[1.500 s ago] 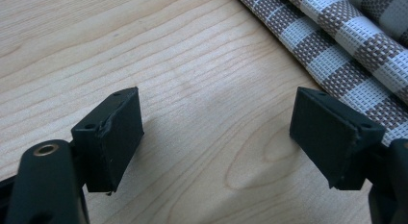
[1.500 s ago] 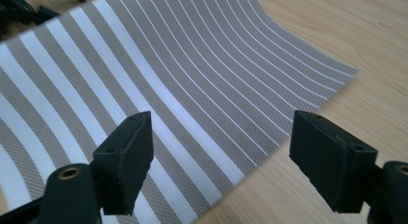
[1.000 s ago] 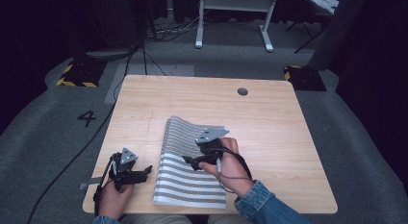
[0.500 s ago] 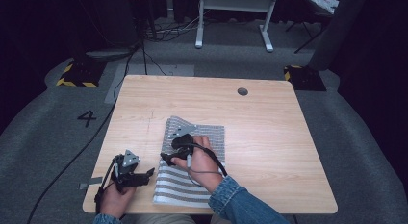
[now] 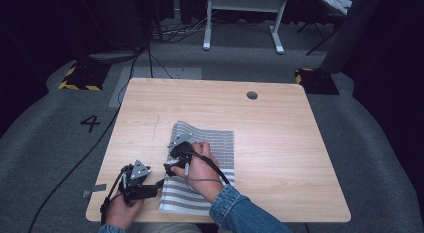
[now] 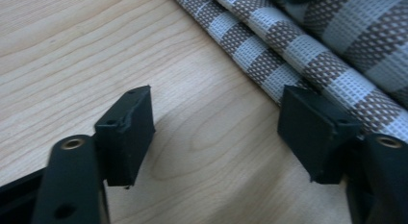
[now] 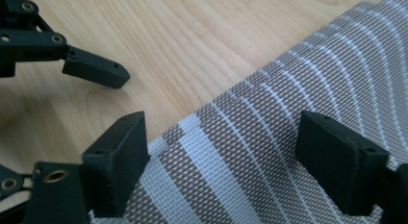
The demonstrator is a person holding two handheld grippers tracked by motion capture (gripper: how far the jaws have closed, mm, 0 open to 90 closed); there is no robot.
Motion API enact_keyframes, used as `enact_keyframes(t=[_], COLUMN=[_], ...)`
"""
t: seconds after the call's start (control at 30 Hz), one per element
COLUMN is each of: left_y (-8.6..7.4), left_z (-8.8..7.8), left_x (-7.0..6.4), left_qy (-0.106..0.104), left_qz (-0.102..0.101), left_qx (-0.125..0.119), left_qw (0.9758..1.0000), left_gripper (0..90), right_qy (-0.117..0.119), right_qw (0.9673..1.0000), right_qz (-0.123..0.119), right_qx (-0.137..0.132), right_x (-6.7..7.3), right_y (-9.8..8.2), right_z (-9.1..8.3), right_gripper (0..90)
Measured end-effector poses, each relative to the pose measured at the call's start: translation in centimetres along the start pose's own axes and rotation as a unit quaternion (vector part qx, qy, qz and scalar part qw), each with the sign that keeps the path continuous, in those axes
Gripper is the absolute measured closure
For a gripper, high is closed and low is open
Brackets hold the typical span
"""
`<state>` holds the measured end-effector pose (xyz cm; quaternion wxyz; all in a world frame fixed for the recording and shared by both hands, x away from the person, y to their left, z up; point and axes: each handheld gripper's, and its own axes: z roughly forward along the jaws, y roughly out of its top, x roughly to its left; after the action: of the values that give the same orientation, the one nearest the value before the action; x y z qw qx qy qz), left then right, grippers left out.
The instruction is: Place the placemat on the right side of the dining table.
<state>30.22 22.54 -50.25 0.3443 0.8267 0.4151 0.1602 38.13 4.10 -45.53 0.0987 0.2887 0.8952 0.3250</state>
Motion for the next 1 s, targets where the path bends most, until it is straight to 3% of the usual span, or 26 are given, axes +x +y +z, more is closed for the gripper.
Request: enact_keyframes(t=[0.07,0.13,0.17,0.23,0.37,0.4,0.43,0.5,0.53,0.67,0.7,0.77,0.8,0.83,0.9,1.0], left_y=[0.0,0.0,-0.1,-0.1,-0.1,-0.1,0.0,0.0,0.0,0.0,0.0,0.0,0.0,0.0,0.1,0.1], left_z=[0.0,-0.1,0.0,0.0,-0.1,-0.1,0.0,0.0,0.0,0.0,0.0,0.0,0.0,0.0,0.1,0.2], left_x=[-0.2,-0.5,-0.5,-0.5,-0.5,-0.5,-0.4,-0.4,-0.4,-0.4,-0.4,-0.3,-0.3,-0.3,-0.2,0.0], left_qy=[-0.005,-0.007,-0.016,-0.016,-0.011,-0.011,-0.012,-0.012,-0.011,-0.008,-0.008,-0.010,-0.008,-0.008,-0.006,-0.007], left_qz=[0.007,0.013,0.011,0.011,0.008,0.007,0.012,0.012,0.013,0.010,0.010,0.009,0.008,0.008,0.005,0.004], left_qx=[0.002,0.001,0.002,0.002,0.004,0.005,0.002,0.002,0.002,0.002,0.002,0.003,0.004,0.004,0.007,0.009], left_qw=[1.0000,0.9999,0.9998,0.9998,0.9999,0.9999,0.9999,0.9999,0.9999,0.9999,0.9999,0.9999,0.9999,0.9999,0.9999,0.9999], left_gripper=[30.6,30.6,30.5,30.5,30.4,30.3,29.9,29.3,29.1,27.7,27.1,26.4,25.6,24.8,23.0,21.8], right_qy=[-0.006,-0.002,-0.003,-0.007,0.004,0.012,0.021,0.024,0.027,0.025,0.038,0.040,0.050,0.050,0.062,0.060], right_qw=[0.9998,0.9997,0.9994,0.9987,0.9984,0.9985,0.9983,0.9979,0.9980,0.9976,0.9973,0.9974,0.9965,0.9965,0.9966,0.9965], right_qz=[-0.016,-0.015,-0.025,-0.040,-0.040,-0.034,-0.029,-0.031,-0.022,-0.018,-0.011,-0.011,-0.009,-0.009,-0.012,-0.027], right_qx=[0.012,0.022,0.023,0.031,0.040,0.041,0.046,0.052,0.053,0.062,0.062,0.058,0.066,0.066,0.052,0.051], right_x=[-0.1,0.1,0.1,-0.1,-0.5,-0.6,-0.6,-0.7,-0.6,-0.7,-0.8,-0.8,-0.8,-0.8,-0.8,-0.8], right_y=[-0.2,-0.4,-0.5,-0.7,-1.0,-1.2,-1.4,-1.5,-1.7,-1.8,-1.9,-1.9,-1.8,-1.8,-1.8,-1.6], right_z=[0.1,-0.1,-0.1,-0.2,-0.1,0.0,0.2,0.2,0.4,0.6,0.7,0.7,0.4,0.4,0.3,-0.5], right_gripper=[15.4,15.4,15.4,16.5,21.8,25.5,34.6,37.3,43.2,48.3,57.2,58.4,74.6,74.6,84.1,87.9])
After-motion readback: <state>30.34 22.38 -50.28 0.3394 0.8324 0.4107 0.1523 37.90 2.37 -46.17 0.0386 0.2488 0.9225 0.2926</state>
